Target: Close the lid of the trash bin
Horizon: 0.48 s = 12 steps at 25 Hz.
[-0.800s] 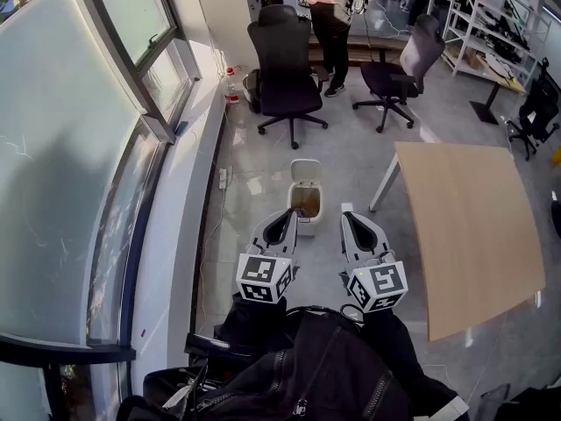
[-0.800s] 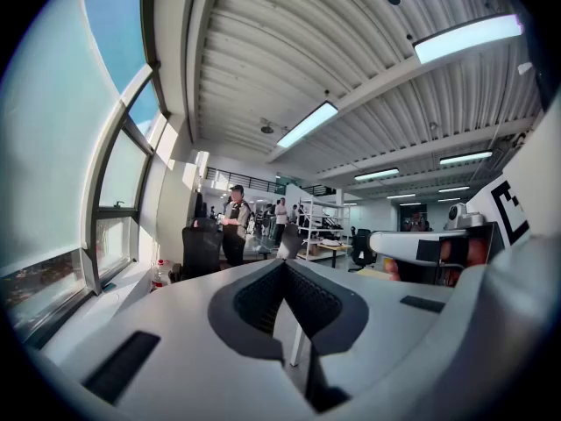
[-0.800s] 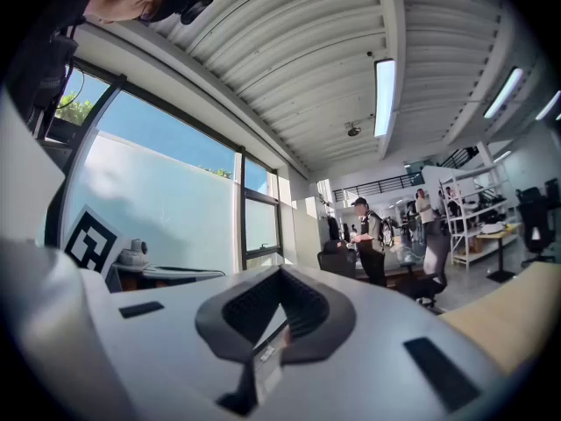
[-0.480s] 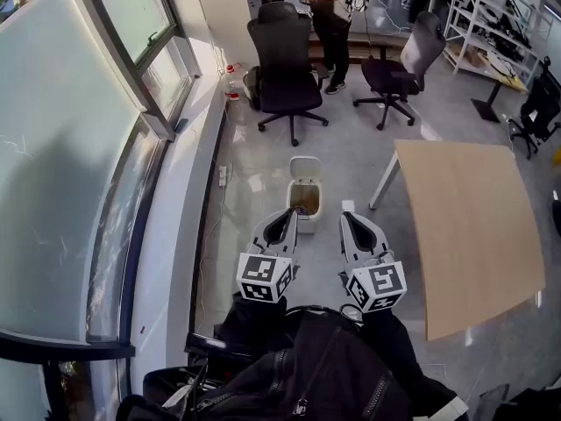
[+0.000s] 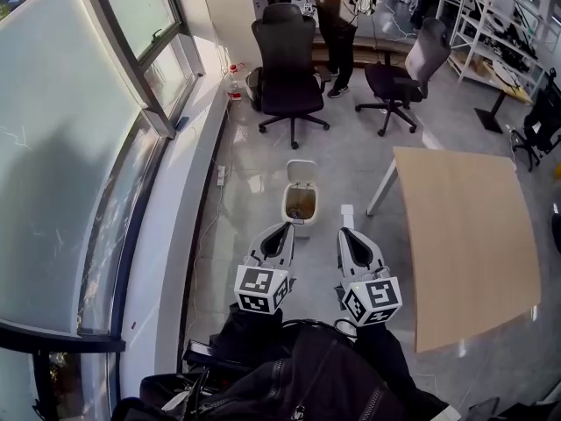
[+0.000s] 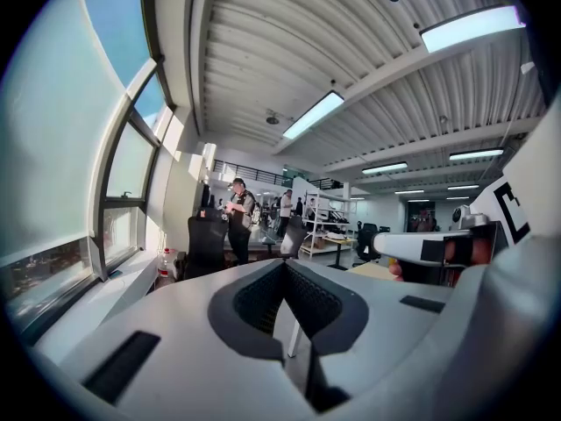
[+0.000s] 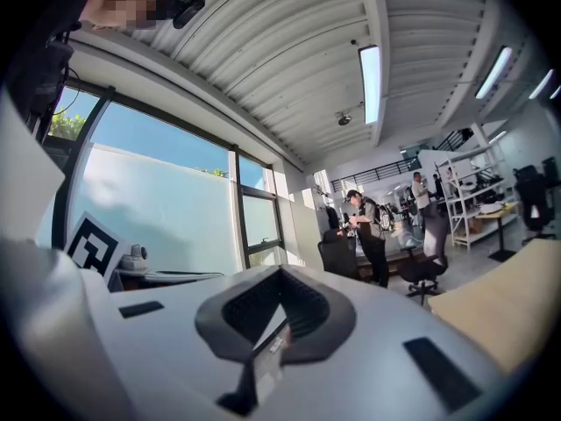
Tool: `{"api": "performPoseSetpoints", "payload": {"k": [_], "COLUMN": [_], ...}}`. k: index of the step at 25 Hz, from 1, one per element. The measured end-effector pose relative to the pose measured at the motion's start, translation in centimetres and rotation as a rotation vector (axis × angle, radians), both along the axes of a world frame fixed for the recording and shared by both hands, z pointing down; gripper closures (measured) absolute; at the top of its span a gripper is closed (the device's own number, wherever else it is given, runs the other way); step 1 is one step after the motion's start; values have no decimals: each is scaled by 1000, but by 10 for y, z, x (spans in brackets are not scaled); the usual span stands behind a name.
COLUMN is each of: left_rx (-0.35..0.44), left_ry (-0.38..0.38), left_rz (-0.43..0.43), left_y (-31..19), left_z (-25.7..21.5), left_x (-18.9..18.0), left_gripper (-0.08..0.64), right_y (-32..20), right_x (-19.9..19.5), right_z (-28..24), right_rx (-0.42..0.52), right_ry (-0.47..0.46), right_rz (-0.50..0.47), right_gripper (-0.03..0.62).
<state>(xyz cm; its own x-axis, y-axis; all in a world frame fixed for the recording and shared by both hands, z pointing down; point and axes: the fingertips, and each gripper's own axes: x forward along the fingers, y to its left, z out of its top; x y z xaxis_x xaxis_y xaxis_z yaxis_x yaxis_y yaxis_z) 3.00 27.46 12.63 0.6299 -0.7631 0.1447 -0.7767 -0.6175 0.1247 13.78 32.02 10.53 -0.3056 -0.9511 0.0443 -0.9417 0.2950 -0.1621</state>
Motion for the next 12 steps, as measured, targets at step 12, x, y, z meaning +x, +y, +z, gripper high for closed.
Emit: {"api": "performPoseSetpoints", "payload": {"k": [12], "left_rx": [-79], "left_ry": [-37], "left_rz": [-11], "left_y": [-14], "left_z": [35], "left_x": [6], "left_gripper": [558], "right_y": [-20], "right_x": [7], "right_z": [34], "right_rx": [-84], "right_ry": [-35], "right_rz": [-18], "right_gripper": [588]}}
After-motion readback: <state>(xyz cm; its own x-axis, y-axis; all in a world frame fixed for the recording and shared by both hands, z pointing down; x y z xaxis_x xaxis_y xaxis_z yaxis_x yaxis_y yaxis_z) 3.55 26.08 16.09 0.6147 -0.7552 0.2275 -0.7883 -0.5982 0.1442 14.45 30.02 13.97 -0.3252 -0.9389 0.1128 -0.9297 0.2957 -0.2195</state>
